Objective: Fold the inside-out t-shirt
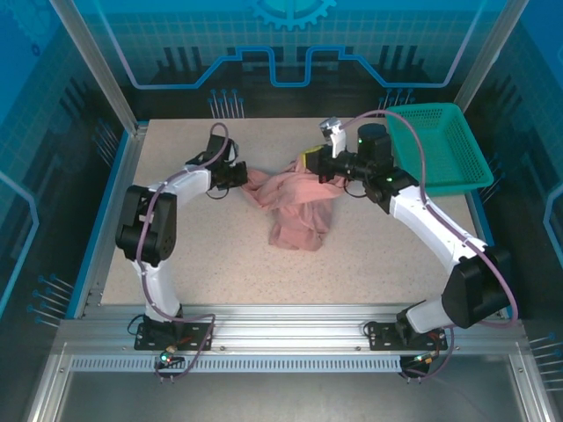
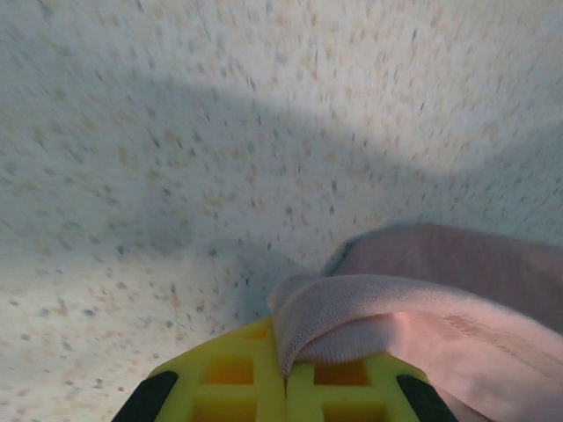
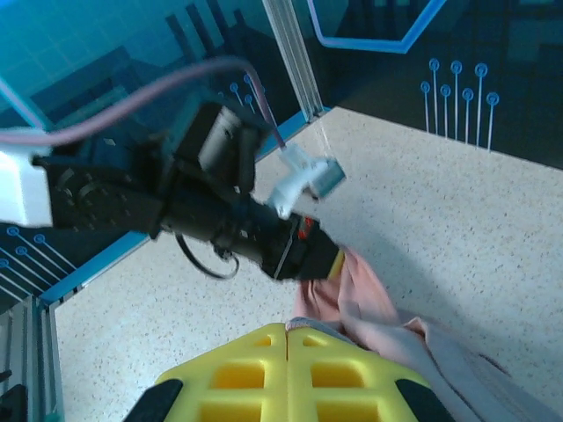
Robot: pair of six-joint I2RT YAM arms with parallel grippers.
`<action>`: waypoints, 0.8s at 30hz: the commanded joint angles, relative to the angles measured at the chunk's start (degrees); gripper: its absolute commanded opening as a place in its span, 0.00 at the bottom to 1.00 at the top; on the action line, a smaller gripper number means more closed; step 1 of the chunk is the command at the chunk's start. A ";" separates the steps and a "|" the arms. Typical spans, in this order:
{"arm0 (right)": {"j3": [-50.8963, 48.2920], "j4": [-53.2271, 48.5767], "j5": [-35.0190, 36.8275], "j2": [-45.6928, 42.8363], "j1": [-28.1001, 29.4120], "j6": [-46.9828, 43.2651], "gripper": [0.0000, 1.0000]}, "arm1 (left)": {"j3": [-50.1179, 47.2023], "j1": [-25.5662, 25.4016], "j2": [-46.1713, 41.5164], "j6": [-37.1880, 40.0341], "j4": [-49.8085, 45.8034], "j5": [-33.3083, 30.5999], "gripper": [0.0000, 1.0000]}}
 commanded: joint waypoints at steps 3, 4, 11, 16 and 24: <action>3.63 11.28 -5.34 -4.85 -6.69 6.94 0.00 | -4.94 -0.40 2.97 -1.26 -3.94 0.55 0.00; 3.84 12.02 -5.79 -5.14 -7.34 7.44 0.00 | -6.85 -0.53 2.31 -1.79 -2.76 0.65 0.00; 4.24 4.96 -6.57 -2.64 -7.19 3.44 0.00 | -21.95 -0.88 -13.75 -7.61 17.98 11.19 0.48; 5.06 2.76 -7.84 0.22 -6.63 2.61 0.00 | -25.93 -4.54 -23.04 -10.17 31.75 19.82 0.68; 10.32 0.04 -6.83 2.92 -4.79 4.02 0.00 | -16.23 -17.77 -17.26 -2.12 32.35 22.24 0.68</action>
